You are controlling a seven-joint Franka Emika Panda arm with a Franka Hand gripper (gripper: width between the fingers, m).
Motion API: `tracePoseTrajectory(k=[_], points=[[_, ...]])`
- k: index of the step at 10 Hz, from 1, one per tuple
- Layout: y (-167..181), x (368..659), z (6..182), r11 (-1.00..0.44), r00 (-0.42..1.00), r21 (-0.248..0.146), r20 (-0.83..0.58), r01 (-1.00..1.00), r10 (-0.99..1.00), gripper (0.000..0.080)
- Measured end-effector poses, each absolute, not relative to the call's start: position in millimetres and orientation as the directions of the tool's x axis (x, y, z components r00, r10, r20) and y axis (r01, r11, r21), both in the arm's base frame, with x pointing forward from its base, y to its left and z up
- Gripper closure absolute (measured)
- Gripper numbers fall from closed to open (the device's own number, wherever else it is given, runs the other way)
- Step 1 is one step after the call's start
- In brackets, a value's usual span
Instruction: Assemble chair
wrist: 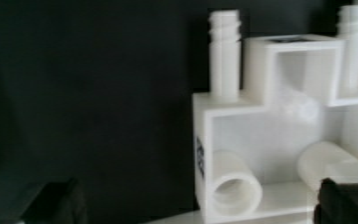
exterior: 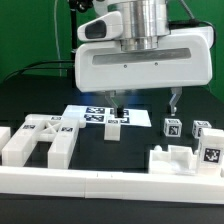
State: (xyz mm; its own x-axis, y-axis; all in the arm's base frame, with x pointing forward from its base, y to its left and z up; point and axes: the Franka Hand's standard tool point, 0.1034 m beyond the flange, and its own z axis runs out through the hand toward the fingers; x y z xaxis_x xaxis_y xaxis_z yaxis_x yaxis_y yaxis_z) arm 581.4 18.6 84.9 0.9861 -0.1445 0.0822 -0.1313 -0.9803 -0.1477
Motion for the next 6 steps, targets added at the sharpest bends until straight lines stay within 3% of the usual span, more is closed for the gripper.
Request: tracePoseTrajectory(k=[3, 4, 6], points=[[19, 579, 82.8, -0.98, 0.989, -0.153, 0.05, -0.128, -0.137, 0.0151], [10, 569, 72.8, -0.981, 0.992, -0.148, 0.001, -0.122, -0.124, 0.0151], [-12, 549, 69.8, -0.988, 0.971, -0.136, -0.233, -0.08, -0.047, 0.0151]])
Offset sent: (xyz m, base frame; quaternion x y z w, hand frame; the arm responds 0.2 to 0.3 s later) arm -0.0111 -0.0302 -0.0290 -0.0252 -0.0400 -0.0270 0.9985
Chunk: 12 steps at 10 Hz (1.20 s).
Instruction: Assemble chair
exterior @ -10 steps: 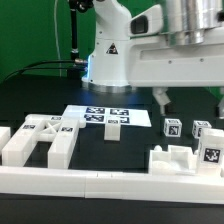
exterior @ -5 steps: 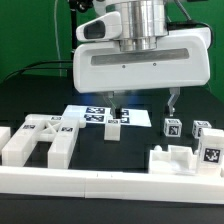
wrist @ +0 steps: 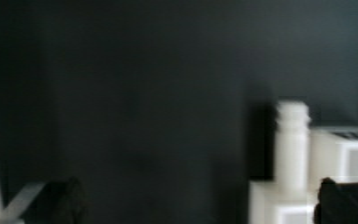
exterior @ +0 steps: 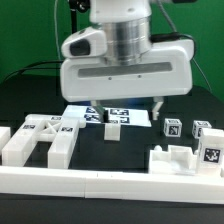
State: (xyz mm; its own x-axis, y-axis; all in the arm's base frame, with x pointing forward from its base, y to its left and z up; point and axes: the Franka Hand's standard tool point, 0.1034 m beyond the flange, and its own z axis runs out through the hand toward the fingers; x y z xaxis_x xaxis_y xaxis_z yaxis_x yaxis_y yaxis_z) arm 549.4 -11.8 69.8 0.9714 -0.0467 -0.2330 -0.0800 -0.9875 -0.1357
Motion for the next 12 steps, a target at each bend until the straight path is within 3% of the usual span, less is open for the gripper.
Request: tracePoseTrajectory(k=[2, 5, 6, 8, 10, 12], points=[[-31, 542, 75.3, -0.994, 0.954, -0.108, -0.3, -0.032, 0.002, 0.0151], [-24, 533, 76.9, -0.99, 0.891, -0.136, -0.453, -0.036, 0.03, 0.0151], [-21, 531, 73.1, -0.989, 0.85, -0.147, -0.525, -0.037, 0.046, 0.0151], [-11, 504, 50.1, -0.995, 0.724, -0.097, -0.689, -0.033, 0.043, 0.0151], [-9, 494, 46.8, -0.994, 0.595, -0.108, -0.799, -0.003, 0.085, 0.0151], [-11, 507, 41.6, -0.995, 0.631, -0.102, -0.771, 0.003, 0.082, 0.0151]])
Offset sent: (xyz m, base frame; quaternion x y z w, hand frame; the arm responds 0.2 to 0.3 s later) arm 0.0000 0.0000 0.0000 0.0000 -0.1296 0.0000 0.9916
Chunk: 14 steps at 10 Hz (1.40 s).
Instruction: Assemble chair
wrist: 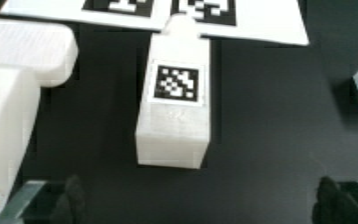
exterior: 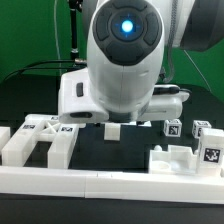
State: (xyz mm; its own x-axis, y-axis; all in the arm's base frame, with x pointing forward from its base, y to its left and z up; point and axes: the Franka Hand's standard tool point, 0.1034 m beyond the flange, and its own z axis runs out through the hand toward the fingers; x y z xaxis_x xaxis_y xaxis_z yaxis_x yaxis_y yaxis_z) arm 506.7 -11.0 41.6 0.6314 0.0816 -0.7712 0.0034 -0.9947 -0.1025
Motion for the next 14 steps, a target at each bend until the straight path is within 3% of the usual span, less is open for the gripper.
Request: tracePoseTrajectory(k=[3, 6, 8, 9, 10, 14], points=[[-19, 480, 19.5, -0.996, 0.622, -0.087, -0.78, -0.001, 0.068, 0.0151], [-20, 478, 16.1, -0.996, 0.623, -0.085, -0.779, 0.0, 0.067, 0.0151], [-20, 478, 15.8, -0.996, 0.623, -0.085, -0.779, 0.0, 0.067, 0.0416], [-20, 478, 15.7, -0.996, 0.623, -0.085, -0.78, 0.0, 0.067, 0.0416], [-20, 478, 15.9, -0.996, 0.623, -0.085, -0.78, 0.0, 0.067, 0.0527], [-20, 478, 15.9, -0.996, 0.623, -0.085, -0.78, 0.0, 0.067, 0.0527]])
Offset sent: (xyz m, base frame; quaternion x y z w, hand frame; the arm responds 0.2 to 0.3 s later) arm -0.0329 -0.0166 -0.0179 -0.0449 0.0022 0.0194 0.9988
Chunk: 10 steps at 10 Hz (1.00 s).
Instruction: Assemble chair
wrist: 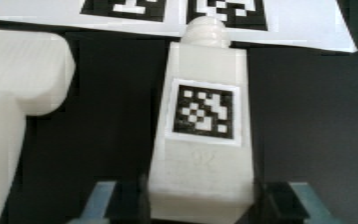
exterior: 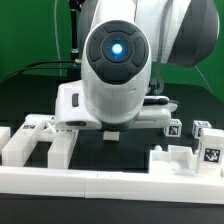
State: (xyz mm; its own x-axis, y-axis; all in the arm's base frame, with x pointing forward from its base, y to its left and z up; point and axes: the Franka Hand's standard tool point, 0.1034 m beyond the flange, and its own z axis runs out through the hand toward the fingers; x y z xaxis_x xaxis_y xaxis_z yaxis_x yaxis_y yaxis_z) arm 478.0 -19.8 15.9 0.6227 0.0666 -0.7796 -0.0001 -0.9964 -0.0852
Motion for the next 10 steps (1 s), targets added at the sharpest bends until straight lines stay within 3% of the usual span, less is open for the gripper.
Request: tracePoseTrajectory(k=[3, 5, 6, 7, 8, 10], points=[[-14, 478, 19.1, -0.996, 0.612, -0.088, -0.788, 0.001, 0.071, 0.0527], [20, 519, 69.9, -0.992, 0.63, -0.12, -0.773, -0.034, 0.072, 0.0525], [21, 526, 87.7, -0.992, 0.645, -0.125, -0.76, -0.027, 0.078, 0.0525], [23, 527, 91.3, -0.989, 0.68, -0.149, -0.725, 0.001, 0.11, 0.0525], [8, 523, 73.3, -0.99, 0.758, -0.138, -0.648, -0.018, 0.077, 0.0525], [3, 529, 75.6, -0.993, 0.864, -0.119, -0.502, -0.017, 0.045, 0.0525]])
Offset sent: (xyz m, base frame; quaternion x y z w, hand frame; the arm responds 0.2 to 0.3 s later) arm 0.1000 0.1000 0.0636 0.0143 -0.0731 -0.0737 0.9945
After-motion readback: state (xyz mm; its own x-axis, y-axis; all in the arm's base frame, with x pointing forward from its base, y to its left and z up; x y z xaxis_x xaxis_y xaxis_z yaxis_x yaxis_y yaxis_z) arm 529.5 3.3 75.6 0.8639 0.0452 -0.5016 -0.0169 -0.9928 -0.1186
